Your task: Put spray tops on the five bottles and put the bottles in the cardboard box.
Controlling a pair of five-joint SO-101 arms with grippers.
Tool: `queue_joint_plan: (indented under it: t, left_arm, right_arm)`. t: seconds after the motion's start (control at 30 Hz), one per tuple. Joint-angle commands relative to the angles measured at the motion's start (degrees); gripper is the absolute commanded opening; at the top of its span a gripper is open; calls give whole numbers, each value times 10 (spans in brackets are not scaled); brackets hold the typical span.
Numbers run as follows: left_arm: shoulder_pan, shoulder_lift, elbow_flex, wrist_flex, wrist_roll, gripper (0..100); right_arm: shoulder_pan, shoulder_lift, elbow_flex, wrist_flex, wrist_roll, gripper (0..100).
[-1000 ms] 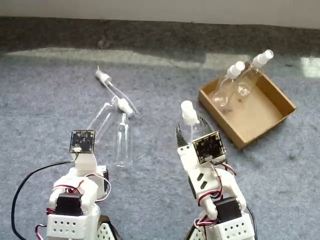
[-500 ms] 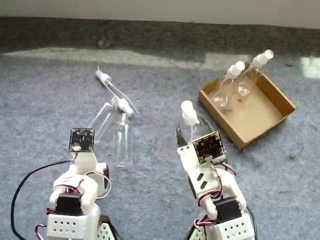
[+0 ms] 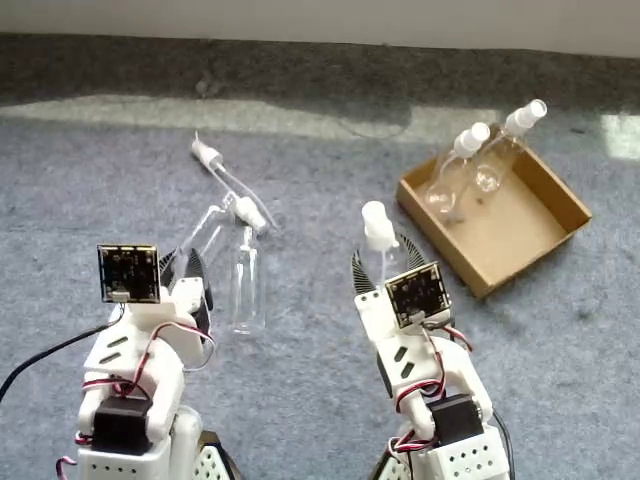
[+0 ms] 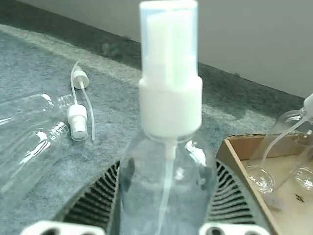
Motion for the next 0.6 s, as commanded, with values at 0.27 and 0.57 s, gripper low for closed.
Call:
queue_joint_plan:
  t: [0.27, 0.57]
  left_arm:
    - [283, 1, 18, -149, 6, 5]
    - [356, -2, 108, -130, 7, 5]
  right_arm:
    - [9, -7, 95, 0, 2, 124]
    - [10, -9, 95, -47, 1, 125]
